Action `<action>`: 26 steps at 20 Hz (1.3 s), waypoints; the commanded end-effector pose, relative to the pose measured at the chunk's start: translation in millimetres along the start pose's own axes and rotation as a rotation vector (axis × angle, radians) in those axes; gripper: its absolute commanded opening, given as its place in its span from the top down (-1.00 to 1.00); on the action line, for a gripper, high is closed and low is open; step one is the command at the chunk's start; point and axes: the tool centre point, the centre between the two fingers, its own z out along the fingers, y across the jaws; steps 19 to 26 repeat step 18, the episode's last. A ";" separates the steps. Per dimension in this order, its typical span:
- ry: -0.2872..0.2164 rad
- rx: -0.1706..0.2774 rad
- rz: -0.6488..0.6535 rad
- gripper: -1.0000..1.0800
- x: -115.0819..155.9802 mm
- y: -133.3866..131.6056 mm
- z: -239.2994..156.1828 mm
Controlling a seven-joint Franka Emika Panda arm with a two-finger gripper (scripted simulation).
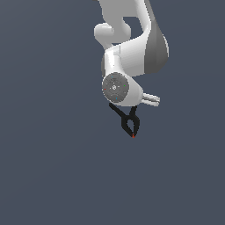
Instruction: Pick up the object and move it to a goal position.
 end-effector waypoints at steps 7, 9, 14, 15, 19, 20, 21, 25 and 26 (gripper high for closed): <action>0.004 0.001 -0.001 1.00 -22.1 2.5 -41.1; 0.004 0.001 -0.001 1.00 -26.3 3.1 -49.1; 0.004 0.001 -0.001 1.00 -31.4 3.4 -59.7; 0.004 0.001 -0.001 1.00 -31.5 3.3 -60.2; 0.003 0.002 -0.002 1.00 -30.6 2.8 -59.5; 0.003 0.002 -0.002 1.00 -30.6 2.8 -59.5; 0.003 0.002 -0.002 1.00 -30.6 2.8 -59.5; 0.003 0.002 -0.002 1.00 -30.6 2.8 -59.5; 0.003 0.002 -0.002 1.00 -30.6 2.8 -59.5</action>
